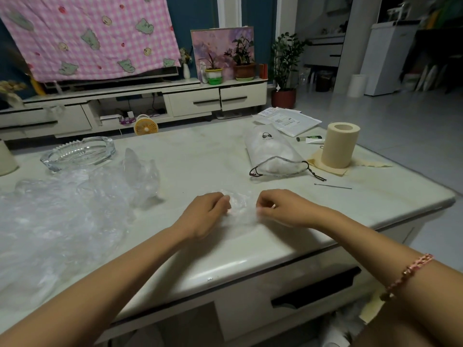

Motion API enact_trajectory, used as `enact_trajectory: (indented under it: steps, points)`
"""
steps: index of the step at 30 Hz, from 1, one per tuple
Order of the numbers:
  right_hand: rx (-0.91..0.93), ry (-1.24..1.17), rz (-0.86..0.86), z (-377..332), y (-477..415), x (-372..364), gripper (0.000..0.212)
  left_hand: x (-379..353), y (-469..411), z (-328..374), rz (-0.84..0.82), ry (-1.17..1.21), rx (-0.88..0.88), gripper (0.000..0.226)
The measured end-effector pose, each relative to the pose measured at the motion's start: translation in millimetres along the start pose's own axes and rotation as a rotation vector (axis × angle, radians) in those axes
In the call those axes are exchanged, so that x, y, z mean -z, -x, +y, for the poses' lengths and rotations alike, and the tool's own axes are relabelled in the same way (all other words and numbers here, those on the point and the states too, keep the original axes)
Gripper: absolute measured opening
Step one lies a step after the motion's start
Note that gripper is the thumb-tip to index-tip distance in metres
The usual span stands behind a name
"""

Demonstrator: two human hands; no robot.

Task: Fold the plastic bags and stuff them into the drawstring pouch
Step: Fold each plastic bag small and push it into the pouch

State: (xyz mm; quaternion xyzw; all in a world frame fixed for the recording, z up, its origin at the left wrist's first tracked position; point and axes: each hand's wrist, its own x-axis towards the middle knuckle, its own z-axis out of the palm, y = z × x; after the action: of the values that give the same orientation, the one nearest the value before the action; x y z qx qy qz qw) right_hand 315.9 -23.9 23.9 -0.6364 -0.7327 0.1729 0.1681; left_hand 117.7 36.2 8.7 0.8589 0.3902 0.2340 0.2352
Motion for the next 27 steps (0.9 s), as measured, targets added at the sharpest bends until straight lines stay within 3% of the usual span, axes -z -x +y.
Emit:
enact_trajectory:
  steps: [2,4,7,9,11,14,19,27]
  points:
    - [-0.085,-0.227,0.069,3.9,-0.7,3.8,0.008,5.1,2.3,0.6,0.004,0.085,0.027,0.049]
    - [-0.152,-0.446,0.116,8.4,-2.4,3.8,0.011,7.5,3.9,-2.7,0.007,0.090,0.019,0.045]
    - [-0.223,-0.527,0.167,11.5,-6.8,0.2,0.014,4.6,4.8,-11.7,0.066,-0.047,-0.043,0.029]
    - [-0.219,-0.535,0.110,12.1,-8.7,1.5,0.027,1.1,3.3,-16.0,0.142,-0.073,-0.023,0.020]
    - [-0.206,-0.496,0.003,12.2,-6.5,6.1,0.039,-0.7,-0.1,-17.6,0.182,-0.018,0.046,0.020]
    - [-0.132,-0.447,-0.051,9.9,-3.3,5.2,0.033,-0.1,-6.2,-16.0,0.179,0.038,0.136,0.030]
    - [-0.226,-0.394,0.198,11.3,-15.4,-5.6,0.047,-9.9,-21.2,-14.6,0.207,-0.091,0.231,0.050]
    - [-0.378,0.106,0.309,10.0,-30.9,-22.0,0.045,-26.5,-30.1,-9.8,0.254,-0.408,0.346,0.033]
